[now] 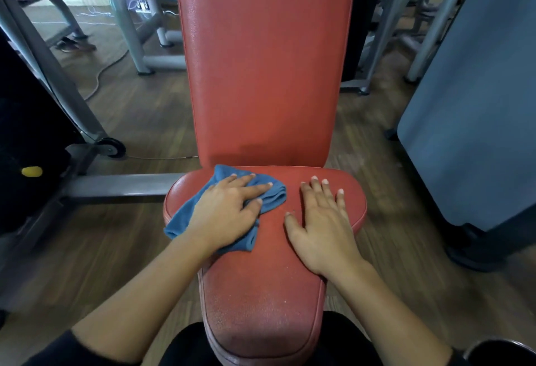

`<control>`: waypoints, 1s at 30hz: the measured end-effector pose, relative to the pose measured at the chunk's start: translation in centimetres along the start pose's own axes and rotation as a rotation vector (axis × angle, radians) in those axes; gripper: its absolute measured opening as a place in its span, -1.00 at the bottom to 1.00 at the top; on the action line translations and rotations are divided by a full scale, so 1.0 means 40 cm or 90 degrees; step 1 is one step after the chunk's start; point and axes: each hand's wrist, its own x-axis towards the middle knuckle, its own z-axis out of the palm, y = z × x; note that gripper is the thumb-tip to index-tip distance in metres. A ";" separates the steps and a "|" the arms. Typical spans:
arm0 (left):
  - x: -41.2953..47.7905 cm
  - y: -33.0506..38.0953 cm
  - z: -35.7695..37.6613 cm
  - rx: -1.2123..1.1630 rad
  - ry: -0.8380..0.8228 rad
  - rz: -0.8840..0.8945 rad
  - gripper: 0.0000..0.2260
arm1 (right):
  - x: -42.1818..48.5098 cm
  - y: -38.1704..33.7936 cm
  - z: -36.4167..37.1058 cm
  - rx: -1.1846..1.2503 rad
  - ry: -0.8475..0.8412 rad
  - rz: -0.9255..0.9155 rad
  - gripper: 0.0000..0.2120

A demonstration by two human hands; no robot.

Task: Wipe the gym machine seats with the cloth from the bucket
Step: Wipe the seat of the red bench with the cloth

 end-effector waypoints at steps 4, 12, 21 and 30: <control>0.016 -0.043 -0.018 -0.012 0.012 -0.010 -0.53 | -0.019 0.005 -0.009 -0.030 0.025 0.103 -0.30; 0.041 0.051 0.016 -0.023 -0.041 0.131 -0.56 | -0.029 0.019 -0.025 0.025 -0.007 0.151 -0.32; 0.107 0.027 0.010 0.016 0.006 0.012 -0.63 | -0.033 0.024 -0.014 0.005 -0.010 0.120 -0.33; -0.013 -0.036 -0.046 -0.042 -0.026 0.061 -0.54 | -0.028 0.019 -0.011 -0.014 -0.021 0.115 -0.33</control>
